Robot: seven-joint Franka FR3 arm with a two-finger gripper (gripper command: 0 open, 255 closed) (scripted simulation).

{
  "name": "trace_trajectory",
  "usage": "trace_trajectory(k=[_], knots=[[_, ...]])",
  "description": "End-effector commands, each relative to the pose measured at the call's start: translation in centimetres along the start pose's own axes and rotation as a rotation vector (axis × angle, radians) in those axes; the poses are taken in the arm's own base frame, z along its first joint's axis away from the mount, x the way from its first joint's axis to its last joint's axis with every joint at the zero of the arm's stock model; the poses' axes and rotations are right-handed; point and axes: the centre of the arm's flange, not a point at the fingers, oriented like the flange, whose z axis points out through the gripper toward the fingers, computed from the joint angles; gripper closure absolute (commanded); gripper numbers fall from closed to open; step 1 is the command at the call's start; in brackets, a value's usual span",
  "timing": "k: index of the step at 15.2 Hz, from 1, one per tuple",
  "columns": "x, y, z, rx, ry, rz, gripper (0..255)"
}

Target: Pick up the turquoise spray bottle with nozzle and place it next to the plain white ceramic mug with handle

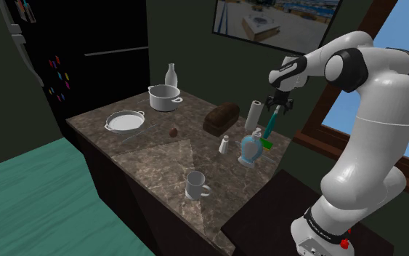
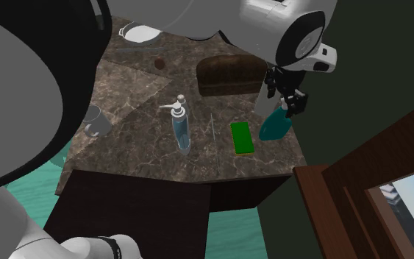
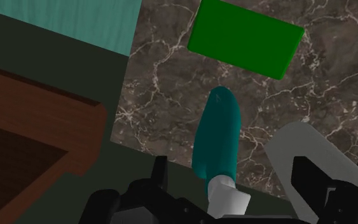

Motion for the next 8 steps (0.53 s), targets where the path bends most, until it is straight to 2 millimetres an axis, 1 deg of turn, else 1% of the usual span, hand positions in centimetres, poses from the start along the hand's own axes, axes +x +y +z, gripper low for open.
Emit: trace_trajectory(k=[1, 5, 6, 8], knots=[[0.0, 0.02, 0.08, 0.0, 0.0, 0.0, 0], [0.0, 0.02, 0.08, 0.0, 0.0, 0.0, 0], [0.0, 0.02, 0.08, 0.0, 0.0, 0.0, 255], [0.0, 0.02, 0.08, 0.0, 0.0, 0.0, 255]])
